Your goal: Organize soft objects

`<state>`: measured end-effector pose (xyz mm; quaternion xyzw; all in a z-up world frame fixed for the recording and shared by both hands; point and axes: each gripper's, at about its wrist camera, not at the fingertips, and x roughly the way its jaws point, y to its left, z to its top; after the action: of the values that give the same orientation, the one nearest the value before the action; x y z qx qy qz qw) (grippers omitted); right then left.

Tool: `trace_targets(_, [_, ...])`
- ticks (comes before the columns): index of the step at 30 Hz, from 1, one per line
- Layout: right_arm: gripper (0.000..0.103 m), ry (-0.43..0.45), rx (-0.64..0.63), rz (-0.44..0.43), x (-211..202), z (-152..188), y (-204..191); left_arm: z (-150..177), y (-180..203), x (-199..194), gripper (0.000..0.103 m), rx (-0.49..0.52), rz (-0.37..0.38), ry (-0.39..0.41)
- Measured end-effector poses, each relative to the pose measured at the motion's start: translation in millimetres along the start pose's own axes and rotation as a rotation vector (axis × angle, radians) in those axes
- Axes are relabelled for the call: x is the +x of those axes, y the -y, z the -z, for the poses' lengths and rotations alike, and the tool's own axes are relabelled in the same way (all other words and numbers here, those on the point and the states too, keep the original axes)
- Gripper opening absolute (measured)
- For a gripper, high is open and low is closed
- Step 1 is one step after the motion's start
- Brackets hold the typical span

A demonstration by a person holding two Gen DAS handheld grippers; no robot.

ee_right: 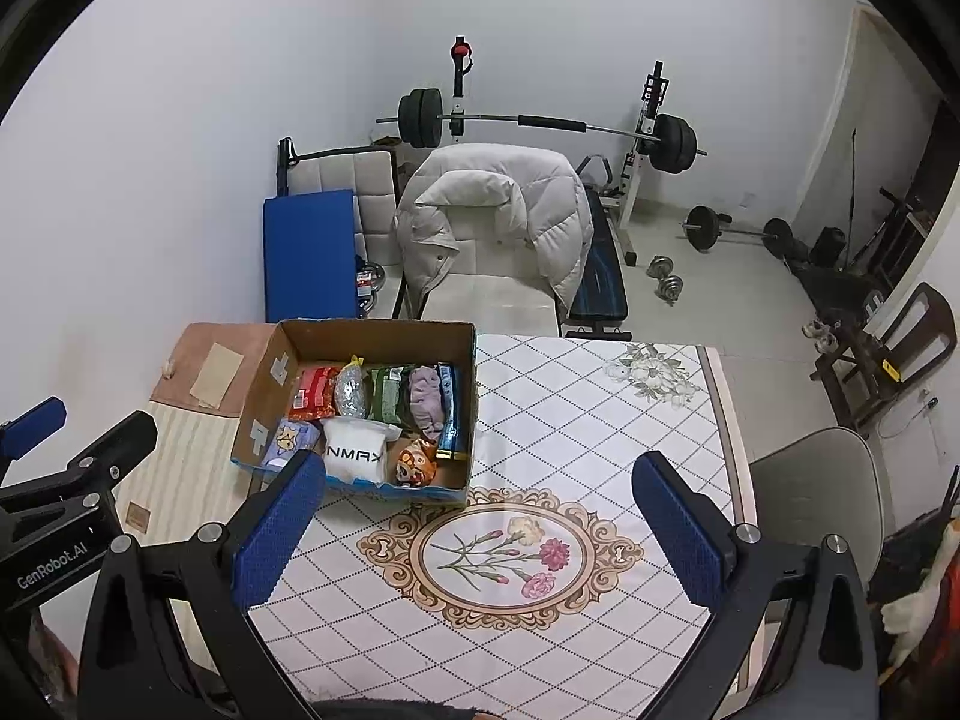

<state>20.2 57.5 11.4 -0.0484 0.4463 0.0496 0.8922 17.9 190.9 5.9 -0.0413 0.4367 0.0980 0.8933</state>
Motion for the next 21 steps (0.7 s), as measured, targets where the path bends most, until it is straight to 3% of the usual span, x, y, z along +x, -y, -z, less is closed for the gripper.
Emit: trace_targets(21, [0.103, 0.004, 0.013, 0.014, -5.4, -9.8, 2.0, 1.2, 2.8, 3.7, 0.1, -0.001, 0.015, -0.016])
